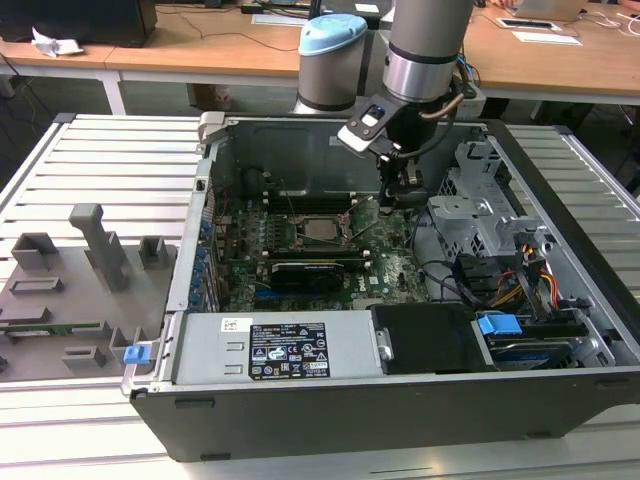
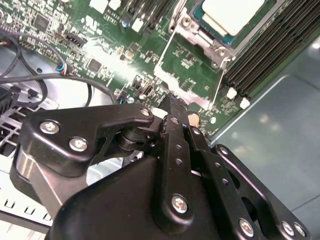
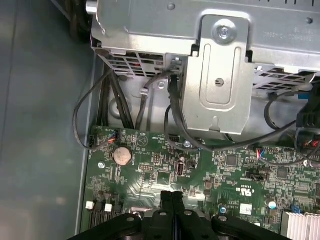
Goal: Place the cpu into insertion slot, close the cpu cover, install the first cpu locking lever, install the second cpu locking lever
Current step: 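Close the cpu cover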
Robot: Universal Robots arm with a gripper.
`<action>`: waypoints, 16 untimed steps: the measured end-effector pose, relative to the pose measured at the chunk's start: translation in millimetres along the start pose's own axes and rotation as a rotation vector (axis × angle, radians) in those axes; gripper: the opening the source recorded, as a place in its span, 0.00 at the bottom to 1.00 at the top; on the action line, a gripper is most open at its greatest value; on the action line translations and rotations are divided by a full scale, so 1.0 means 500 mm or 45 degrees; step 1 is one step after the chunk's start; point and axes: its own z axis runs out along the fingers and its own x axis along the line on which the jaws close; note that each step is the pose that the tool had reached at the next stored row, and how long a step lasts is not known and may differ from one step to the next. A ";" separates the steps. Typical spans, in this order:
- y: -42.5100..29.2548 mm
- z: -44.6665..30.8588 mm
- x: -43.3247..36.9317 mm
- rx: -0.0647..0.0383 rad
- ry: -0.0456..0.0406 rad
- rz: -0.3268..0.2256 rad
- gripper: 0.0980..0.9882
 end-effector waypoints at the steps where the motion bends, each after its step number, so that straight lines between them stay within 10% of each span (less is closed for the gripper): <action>1: 0.003 0.001 0.000 0.000 0.000 0.000 0.01; 6: 0.008 0.025 0.001 0.002 0.000 0.000 0.01; 16: -0.011 0.026 0.002 0.002 0.001 0.000 0.01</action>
